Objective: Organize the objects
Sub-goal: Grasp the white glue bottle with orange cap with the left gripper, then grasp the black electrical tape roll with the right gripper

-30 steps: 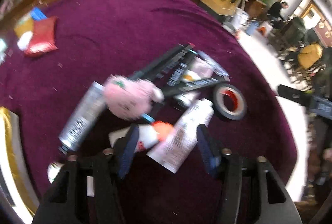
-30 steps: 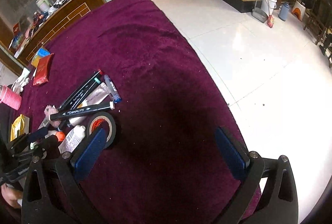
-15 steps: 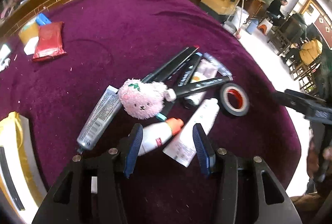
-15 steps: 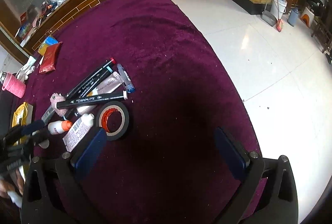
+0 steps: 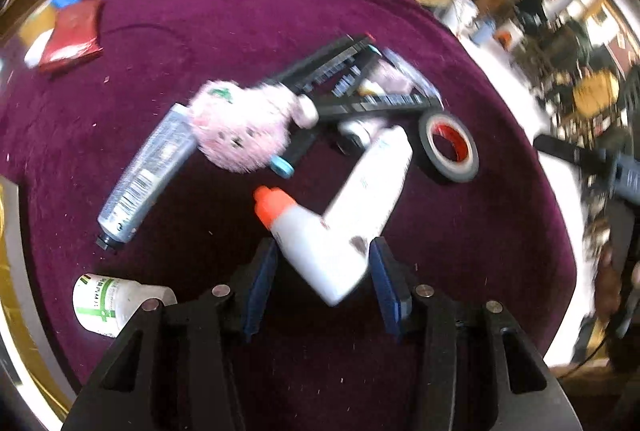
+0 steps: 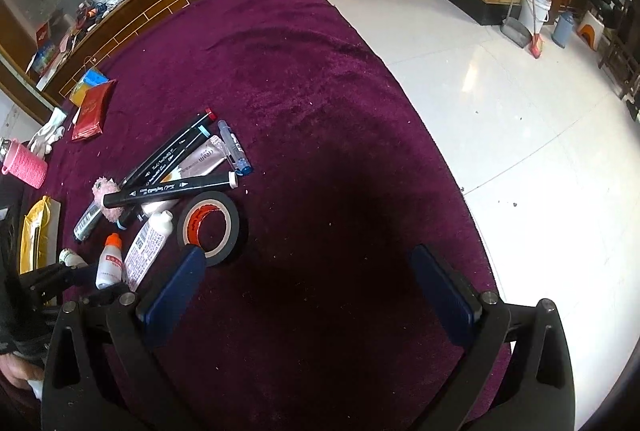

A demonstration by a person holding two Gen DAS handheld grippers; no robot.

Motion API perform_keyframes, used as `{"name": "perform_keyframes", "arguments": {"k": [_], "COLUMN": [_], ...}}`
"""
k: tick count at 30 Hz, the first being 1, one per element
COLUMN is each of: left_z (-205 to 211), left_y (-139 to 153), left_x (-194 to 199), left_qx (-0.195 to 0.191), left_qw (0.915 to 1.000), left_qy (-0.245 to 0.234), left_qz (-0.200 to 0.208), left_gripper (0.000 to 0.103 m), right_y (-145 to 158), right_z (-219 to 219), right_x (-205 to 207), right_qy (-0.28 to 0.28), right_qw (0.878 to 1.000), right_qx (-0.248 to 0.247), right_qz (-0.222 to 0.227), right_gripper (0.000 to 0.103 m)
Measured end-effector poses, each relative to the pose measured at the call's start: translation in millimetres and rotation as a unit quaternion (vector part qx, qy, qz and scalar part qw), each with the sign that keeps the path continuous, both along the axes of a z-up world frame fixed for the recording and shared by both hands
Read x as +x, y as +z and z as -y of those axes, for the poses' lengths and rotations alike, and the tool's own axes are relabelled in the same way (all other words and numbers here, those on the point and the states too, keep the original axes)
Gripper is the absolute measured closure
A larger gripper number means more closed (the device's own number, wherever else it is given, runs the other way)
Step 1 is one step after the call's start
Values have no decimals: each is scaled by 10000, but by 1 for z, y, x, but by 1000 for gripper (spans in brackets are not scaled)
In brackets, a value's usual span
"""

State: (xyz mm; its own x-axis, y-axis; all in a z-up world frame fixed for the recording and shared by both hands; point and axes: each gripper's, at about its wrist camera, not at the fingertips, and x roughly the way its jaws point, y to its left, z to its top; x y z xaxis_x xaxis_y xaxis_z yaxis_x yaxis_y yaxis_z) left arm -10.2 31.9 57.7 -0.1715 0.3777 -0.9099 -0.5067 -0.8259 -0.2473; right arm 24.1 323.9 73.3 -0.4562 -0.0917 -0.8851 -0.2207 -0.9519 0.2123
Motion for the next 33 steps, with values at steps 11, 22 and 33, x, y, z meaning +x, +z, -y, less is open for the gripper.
{"name": "perform_keyframes", "arguments": {"k": [11, 22, 33], "left_z": [23, 52, 71], "left_y": [-13, 13, 39], "left_x": [-10, 22, 46], "left_qx": [531, 1101, 1298], "left_qw": [9924, 9812, 9739], "left_qy": [1077, 1580, 1859], "left_qz": [258, 161, -39], "left_gripper": [80, 80, 80], "right_y": [0, 14, -42], "right_z": [8, 96, 119], "right_x": [-3, -3, -41], "right_qy": [285, 2284, 3001], "right_qw": [9996, 9645, 9432], "right_qx": [-57, 1111, 1429], "right_qz": [-63, -725, 0], "right_gripper": [0, 0, 49]}}
